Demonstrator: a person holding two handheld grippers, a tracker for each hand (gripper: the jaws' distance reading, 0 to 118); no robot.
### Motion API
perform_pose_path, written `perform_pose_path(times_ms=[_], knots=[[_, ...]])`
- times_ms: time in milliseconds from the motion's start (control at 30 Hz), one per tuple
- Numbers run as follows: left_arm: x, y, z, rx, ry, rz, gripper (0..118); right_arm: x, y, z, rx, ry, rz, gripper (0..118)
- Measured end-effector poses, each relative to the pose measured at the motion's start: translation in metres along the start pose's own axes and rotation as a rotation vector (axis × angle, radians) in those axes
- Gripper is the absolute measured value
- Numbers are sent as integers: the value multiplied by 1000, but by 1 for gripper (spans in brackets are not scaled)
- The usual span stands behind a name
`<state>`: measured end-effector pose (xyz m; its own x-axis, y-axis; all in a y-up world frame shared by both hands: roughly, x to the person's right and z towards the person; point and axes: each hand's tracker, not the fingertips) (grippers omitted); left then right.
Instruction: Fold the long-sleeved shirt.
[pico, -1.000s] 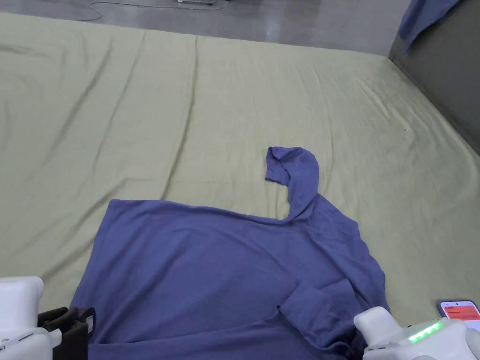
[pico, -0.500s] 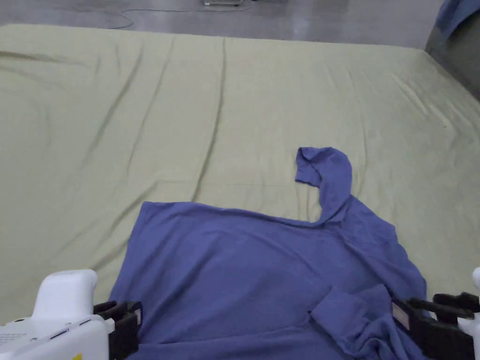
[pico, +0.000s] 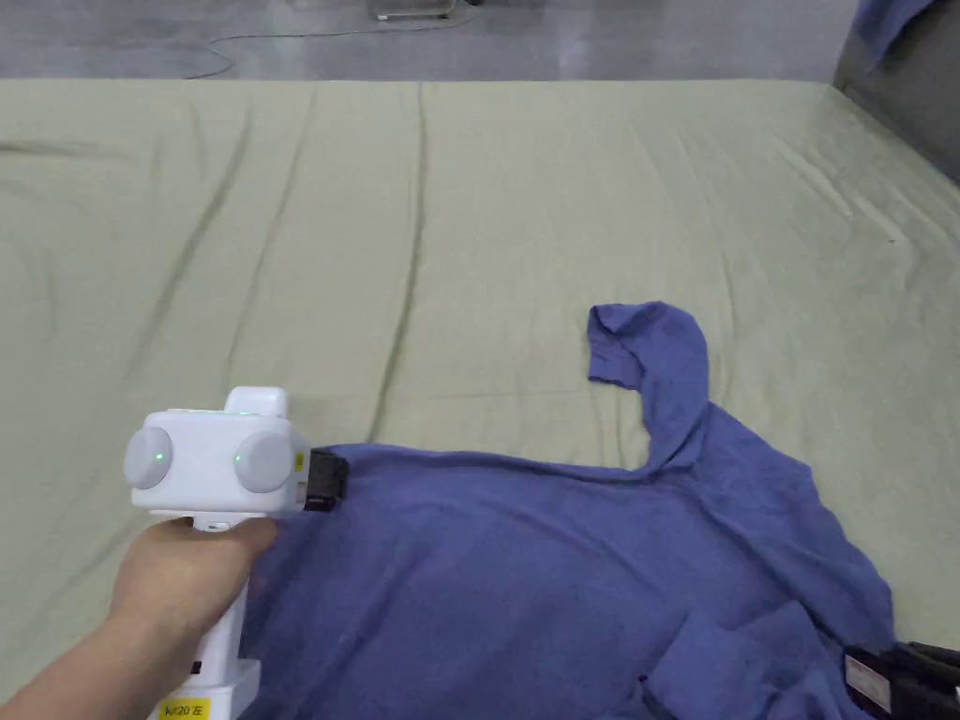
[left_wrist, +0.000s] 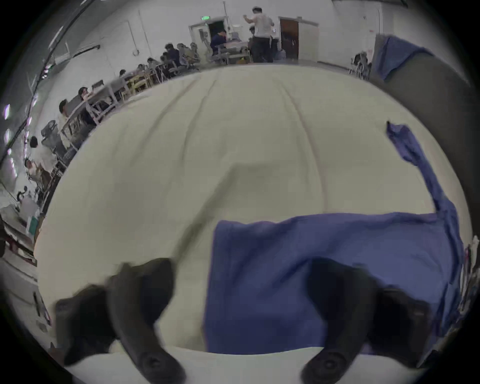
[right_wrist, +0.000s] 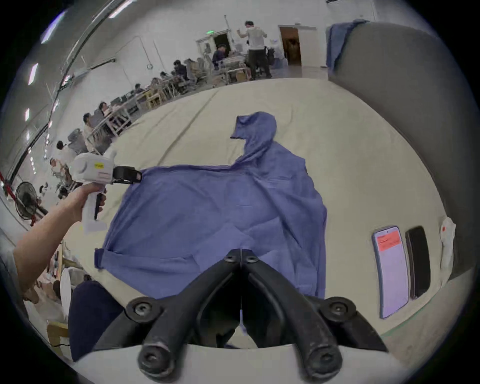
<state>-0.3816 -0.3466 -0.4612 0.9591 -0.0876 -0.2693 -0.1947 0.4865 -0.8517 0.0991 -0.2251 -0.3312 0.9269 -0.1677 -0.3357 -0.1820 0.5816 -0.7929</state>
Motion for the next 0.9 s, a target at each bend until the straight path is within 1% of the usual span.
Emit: perform_pose_path(times_ms=[33, 67, 100, 133, 167, 200, 233, 267, 300, 333, 367, 433, 467, 500, 533, 567, 600, 633, 667, 700, 733, 800, 833, 900], knots=[[2, -1, -6, -15, -22, 12, 73, 8, 4, -5, -4, -13, 3, 0], [2, -5, -7, 11, -128, 64, 60, 10, 12, -10, -8, -32, 11, 0], [5, -4, 1, 44, -66, 41, 44, 12, 23, -17, -7, -50, 20, 0], [9, -4, 9, 65, -86, -21, 13, 15, 35, -26, -5, -56, 23, 1], [13, -4, 15, 54, -139, -53, 1, 29, 45, -43, -11, -62, 21, 33], [19, -19, 37, 63, -98, -29, 0, 34, 63, -60, -35, -75, 33, 75], [17, -21, 46, 90, -88, -34, 0, 38, 79, -82, -84, -101, 55, 113], [15, -22, 52, 91, -153, -17, 0, 41, 91, -101, -99, -137, 49, 118], [11, -25, 59, 94, -198, 24, 0, 51, 104, -116, -39, -188, 72, 118], [8, -27, 65, 101, -199, 54, 0, 54, 114, -135, -65, -181, 55, 118], [5, -29, 72, 104, -196, 46, 0, 60, 123, -154, -111, -170, 68, 118], [1, -31, 83, 128, -186, 46, 0, 69, 132, -189, -239, -222, 26, 116], [-2, -32, 92, 132, -194, 47, 0, 71, 132, -203, -316, -224, 9, 93], [-6, -33, 96, 141, -201, 63, 0, 71, 129, -210, -363, -218, -12, 64], [-9, -33, 101, 139, -207, 76, 0, 70, 128, -210, -362, -192, -14, 62], [-13, -34, 107, 141, -218, 88, 0, 66, 125, -199, -298, -284, 22, 17], [-17, -34, 112, 147, -229, 99, 0, 61, 125, -187, -242, -226, 36, 1], [-19, -36, 120, 153, -236, 104, 0, 57, 124, -176, -215, -161, 36, 1], [-22, -40, 129, 161, -247, 112, 0, 51, 120, -160, -195, -143, 24, 1], [-25, -44, 139, 174, -254, 119, 0, 44, 117, -140, -172, -143, 40, 1], [-29, -48, 151, 194, -270, 127, 0, 36, 112, -119, -119, -133, 82, 1], [-37, -64, 181, 242, -300, 165, 0, 20, 98, -68, 18, -106, 116, 1], [-41, -72, 194, 259, -310, 181, 0, 12, 91, -45, 78, -103, 118, 1], [-52, -86, 220, 301, -343, 241, 0, -2, 74, 5, 196, -69, 93, 1]])
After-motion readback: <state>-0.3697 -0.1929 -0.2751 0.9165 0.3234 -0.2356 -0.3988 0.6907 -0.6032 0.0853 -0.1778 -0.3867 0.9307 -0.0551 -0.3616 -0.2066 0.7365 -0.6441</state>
